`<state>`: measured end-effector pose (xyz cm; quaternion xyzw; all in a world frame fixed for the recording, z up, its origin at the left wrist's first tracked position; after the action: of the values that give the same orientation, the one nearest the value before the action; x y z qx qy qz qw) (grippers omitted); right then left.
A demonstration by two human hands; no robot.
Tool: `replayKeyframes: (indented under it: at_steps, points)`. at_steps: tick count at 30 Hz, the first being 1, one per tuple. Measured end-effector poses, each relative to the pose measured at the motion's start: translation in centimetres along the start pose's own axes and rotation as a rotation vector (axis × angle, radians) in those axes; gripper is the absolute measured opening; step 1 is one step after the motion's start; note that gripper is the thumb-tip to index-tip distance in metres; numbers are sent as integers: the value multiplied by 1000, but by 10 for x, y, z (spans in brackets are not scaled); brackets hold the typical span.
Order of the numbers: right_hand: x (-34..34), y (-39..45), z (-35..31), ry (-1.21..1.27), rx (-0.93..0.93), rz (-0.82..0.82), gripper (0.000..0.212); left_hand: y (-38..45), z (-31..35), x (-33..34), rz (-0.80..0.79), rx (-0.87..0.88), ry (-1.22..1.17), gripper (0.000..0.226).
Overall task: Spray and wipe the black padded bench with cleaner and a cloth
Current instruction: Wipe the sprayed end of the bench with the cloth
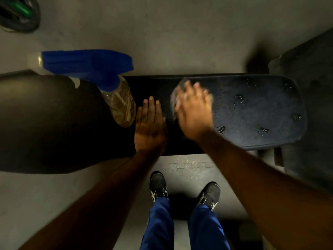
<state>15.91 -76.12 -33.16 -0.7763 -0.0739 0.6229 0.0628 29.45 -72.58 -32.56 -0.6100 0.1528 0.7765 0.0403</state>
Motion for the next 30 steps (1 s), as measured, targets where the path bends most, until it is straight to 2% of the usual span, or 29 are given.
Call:
replayKeyframes:
  at_steps: [2,3,4,7,8,9,11,12,13,14,16,17,18,20,21,22,23,24,26,27,28,30]
  points:
    - [13,-46,-14,-21,-282,-115,57,3,-1,0,-60,-35,-4,47]
    - [14,-52,-3,-51,-351,-123,56,3,-3,0,-86,-61,-16,48]
    - [9,-43,12,-72,-318,-93,56,4,-2,0,-96,-76,-34,49]
    - [-6,-15,46,0,146,54,61,4,11,0,-90,-47,-38,49]
    - [0,-26,36,7,173,58,61,3,16,-3,-88,-36,-43,49]
    - [8,-45,17,4,80,35,60,3,22,-4,-92,-30,-64,50]
    - [21,-90,-1,-35,-236,-90,60,5,29,-6,-139,-54,-135,51]
    - [21,-99,11,-61,-336,-121,60,6,30,-4,-166,-69,-165,51]
    - [15,-94,28,-99,-360,-102,57,8,30,-2,-187,-76,-190,51]
    - [8,-78,49,-114,-278,-52,56,10,33,1,-203,-68,-203,51]
    - [-8,-54,79,-67,80,37,60,19,42,4,-192,-15,-195,51]
    - [-6,-58,76,-55,190,49,62,25,44,5,-177,-3,-194,51]
    - [2,-70,60,-54,177,57,62,32,45,5,-154,-7,-201,50]
    - [21,-111,22,-35,-145,-28,60,49,47,6,-109,-27,-222,48]
    - [26,-123,26,-40,-308,-86,59,55,50,8,-107,-25,-235,48]
    - [20,-119,41,-57,-388,-95,57,60,54,13,-117,-15,-246,48]
    - [13,-101,61,-80,-353,-63,55,63,58,18,-134,-8,-243,49]
    - [4,-77,85,-56,-201,-7,55,64,60,24,-150,-3,-212,50]
    - [-11,-50,115,56,215,68,58,61,62,32,-162,13,-116,52]
    - [-9,-49,106,57,252,76,58,59,63,34,-163,17,-82,53]
    - [-4,-53,87,38,139,62,57,59,63,34,-158,22,-65,53]
    - [5,-65,68,4,-240,-55,52,59,64,33,-147,33,-43,53]
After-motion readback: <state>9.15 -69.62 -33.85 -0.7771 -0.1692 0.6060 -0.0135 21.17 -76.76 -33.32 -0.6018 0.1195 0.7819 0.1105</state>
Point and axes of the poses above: each hand's wrist, its own y-axis towards the middle knuckle, its own x-axis out of the palm, z = x × y, the point moved 8 cm from there along y, towards the middle knuckle, and after that the axes turned 3 degrees about x, right-handed, at the moved point
